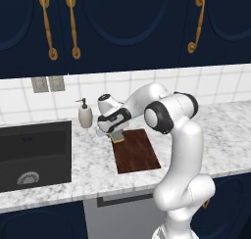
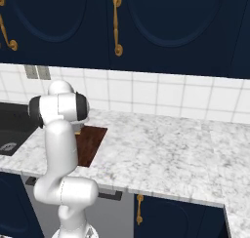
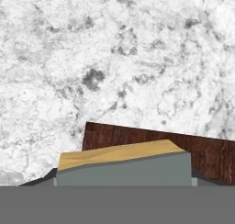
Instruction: Pick up the sponge from the counter and clean the cutting board by briefly scrubbing or pressing down on the cutting board. Once finished, release the sponge.
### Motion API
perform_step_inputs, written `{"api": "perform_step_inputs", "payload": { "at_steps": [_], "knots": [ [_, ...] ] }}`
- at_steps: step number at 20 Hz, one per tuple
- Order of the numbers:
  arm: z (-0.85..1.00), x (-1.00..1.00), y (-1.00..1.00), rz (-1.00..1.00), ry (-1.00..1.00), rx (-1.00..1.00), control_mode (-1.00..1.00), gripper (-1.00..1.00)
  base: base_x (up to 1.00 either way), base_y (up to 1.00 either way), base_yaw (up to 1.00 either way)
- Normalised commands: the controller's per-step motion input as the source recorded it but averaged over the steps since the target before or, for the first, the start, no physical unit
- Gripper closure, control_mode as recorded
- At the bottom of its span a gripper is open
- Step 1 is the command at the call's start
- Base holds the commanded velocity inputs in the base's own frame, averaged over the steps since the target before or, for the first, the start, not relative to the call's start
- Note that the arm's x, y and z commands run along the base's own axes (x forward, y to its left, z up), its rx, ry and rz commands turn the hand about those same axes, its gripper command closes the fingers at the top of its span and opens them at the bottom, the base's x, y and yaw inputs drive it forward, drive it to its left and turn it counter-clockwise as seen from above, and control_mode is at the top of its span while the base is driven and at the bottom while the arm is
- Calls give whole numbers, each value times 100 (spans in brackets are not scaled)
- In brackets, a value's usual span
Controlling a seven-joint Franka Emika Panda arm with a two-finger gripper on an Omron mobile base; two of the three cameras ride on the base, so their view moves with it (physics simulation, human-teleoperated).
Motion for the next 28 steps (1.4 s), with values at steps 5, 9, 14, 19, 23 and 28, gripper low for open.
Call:
{"api": "perform_step_inputs", "payload": {
  "at_steps": [5,9,14,19,23,28],
  "knots": [
    [-3,2,-15,0,0,0,-100,100,0,0,0],
    [1,0,-16,0,-3,1,-100,100,0,0,0],
    [0,10,-16,0,-7,3,-100,100,0,0,0],
    [-18,22,-19,0,-10,2,-100,100,0,0,0],
    [-17,10,-52,0,-2,2,-100,100,0,0,0],
    [0,0,-56,0,0,6,-100,100,0,0,0]
  ]
}}
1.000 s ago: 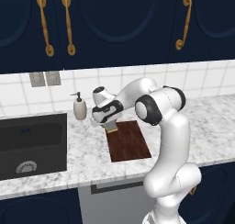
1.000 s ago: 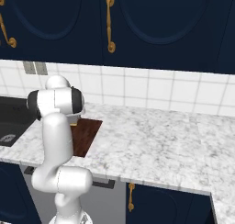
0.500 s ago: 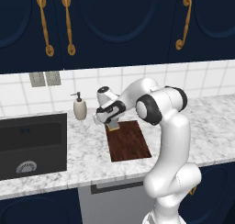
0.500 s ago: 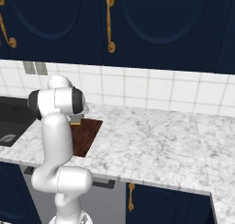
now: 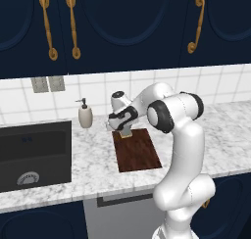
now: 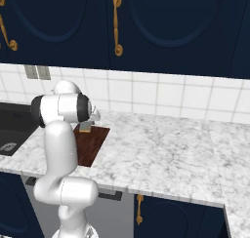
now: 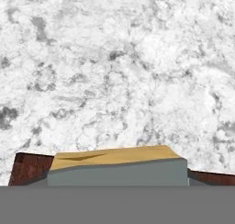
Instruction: Pick up the sponge from the counter and clean the cutting board by briefly scrubbing or pressing down on the cutting board. Once finished, release the sponge.
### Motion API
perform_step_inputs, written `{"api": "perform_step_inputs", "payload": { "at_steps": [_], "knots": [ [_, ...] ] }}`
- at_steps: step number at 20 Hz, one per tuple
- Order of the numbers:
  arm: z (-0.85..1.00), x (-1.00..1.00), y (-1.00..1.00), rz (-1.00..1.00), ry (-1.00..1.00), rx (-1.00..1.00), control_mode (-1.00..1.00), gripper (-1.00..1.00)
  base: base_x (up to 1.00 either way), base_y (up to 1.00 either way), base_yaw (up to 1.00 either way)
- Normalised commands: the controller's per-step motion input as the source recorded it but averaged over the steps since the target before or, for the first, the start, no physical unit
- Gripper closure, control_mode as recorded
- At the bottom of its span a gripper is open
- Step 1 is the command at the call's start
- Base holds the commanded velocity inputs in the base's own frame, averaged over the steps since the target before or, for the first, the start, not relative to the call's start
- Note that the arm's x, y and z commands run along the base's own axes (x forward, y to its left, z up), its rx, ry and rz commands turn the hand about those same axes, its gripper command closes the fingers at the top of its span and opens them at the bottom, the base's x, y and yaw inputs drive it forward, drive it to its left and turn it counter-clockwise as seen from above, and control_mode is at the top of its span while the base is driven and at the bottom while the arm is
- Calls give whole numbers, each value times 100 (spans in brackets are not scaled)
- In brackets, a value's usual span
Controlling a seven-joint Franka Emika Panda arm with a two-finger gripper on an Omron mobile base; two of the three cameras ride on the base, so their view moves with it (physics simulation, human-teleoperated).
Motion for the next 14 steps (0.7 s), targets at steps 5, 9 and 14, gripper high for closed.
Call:
{"api": "perform_step_inputs", "payload": {
  "at_steps": [5,9,14],
  "knots": [
    [0,0,-50,0,0,6,-100,100,0,0,0],
    [-3,0,2,0,-1,7,-100,100,0,0,0],
    [-22,0,28,0,-18,2,-100,100,0,0,0]
  ]
}}
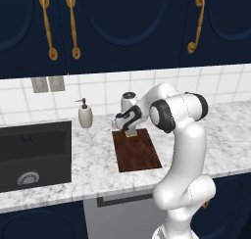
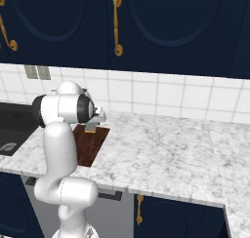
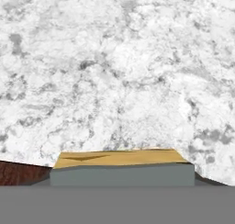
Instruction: Pick up the sponge from the counter and clean the cutting board by briefly scrubbing or pressing down on the cutting board. Once finished, release the sponge.
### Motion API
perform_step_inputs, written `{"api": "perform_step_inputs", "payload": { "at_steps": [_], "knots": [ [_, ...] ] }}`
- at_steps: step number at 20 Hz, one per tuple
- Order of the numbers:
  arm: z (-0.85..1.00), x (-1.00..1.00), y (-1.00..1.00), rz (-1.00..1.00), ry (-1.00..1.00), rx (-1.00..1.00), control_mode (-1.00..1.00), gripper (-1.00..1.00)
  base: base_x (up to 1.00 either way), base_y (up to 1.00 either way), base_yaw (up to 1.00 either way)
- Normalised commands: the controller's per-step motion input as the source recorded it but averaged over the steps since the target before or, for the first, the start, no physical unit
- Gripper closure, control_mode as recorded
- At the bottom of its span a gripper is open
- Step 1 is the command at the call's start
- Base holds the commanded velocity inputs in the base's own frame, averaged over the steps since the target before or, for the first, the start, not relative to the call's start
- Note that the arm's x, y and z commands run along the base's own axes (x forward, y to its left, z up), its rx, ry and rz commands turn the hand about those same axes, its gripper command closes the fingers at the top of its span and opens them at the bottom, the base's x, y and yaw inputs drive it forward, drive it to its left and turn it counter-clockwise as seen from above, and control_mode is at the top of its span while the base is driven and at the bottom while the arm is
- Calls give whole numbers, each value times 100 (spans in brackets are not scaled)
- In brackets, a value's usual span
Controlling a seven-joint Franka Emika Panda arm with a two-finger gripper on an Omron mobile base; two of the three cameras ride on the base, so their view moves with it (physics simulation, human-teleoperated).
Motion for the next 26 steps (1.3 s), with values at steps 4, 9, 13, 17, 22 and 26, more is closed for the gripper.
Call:
{"api": "perform_step_inputs", "payload": {
  "at_steps": [4,9,13,17,22,26],
  "knots": [
    [-26,-8,7,0,-15,1,-100,100,0,0,0],
    [-25,-32,0,0,-2,5,-100,100,0,0,0],
    [-1,-41,0,0,2,6,-100,100,0,0,0],
    [-4,-35,0,0,1,6,-100,100,0,0,0],
    [-27,-30,0,0,0,4,-100,100,0,0,0],
    [-16,-45,0,0,0,0,-100,100,0,0,0]
  ]
}}
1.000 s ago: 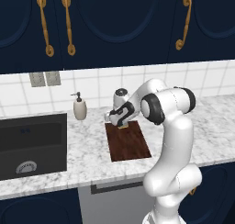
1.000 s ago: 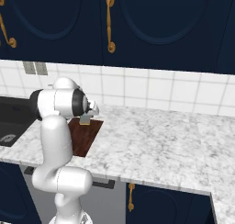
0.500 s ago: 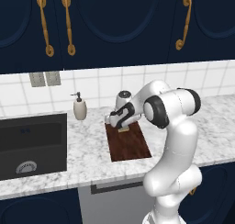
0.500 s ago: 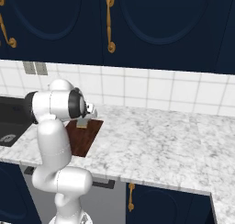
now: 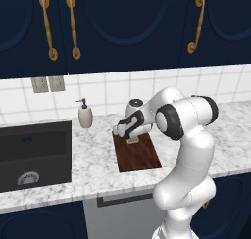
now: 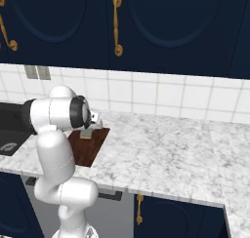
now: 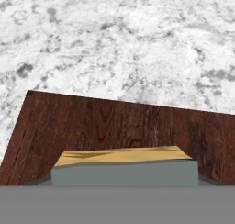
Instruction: Pick up the sponge from the counter and clean the cutting board by briefly scrubbing or pressing down on the cutting board. Once finished, release the sponge.
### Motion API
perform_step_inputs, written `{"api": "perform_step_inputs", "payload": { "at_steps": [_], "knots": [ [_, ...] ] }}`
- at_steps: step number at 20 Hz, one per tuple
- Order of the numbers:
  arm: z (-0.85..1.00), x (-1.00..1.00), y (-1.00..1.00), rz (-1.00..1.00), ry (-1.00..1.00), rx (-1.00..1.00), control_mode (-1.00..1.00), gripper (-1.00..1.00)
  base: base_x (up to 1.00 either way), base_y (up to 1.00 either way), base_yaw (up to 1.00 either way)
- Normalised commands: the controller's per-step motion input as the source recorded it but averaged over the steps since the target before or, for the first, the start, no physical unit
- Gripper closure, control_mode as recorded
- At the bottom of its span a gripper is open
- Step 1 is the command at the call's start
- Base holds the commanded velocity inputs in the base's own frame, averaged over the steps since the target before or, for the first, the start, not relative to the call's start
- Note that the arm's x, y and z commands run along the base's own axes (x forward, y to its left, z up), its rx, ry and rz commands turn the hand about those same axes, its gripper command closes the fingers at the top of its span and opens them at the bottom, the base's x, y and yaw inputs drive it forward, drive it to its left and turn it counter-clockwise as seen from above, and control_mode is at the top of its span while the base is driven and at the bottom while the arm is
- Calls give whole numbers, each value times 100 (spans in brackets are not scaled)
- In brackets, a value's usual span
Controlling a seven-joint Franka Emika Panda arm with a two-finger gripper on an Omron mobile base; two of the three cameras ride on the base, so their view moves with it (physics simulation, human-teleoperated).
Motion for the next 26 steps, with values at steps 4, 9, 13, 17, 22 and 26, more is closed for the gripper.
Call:
{"api": "perform_step_inputs", "payload": {
  "at_steps": [4,9,13,17,22,26],
  "knots": [
    [-8,-58,0,-1,0,1,-100,100,0,0,0],
    [-32,-51,0,-1,10,0,-100,100,0,0,0],
    [-49,-26,0,-1,29,0,-100,100,0,0,0],
    [-54,-40,0,-2,28,0,-100,100,0,0,0],
    [-53,-81,0,-1,5,2,-100,100,0,0,0],
    [-74,-90,0,0,-4,1,-100,100,0,0,0]
  ]
}}
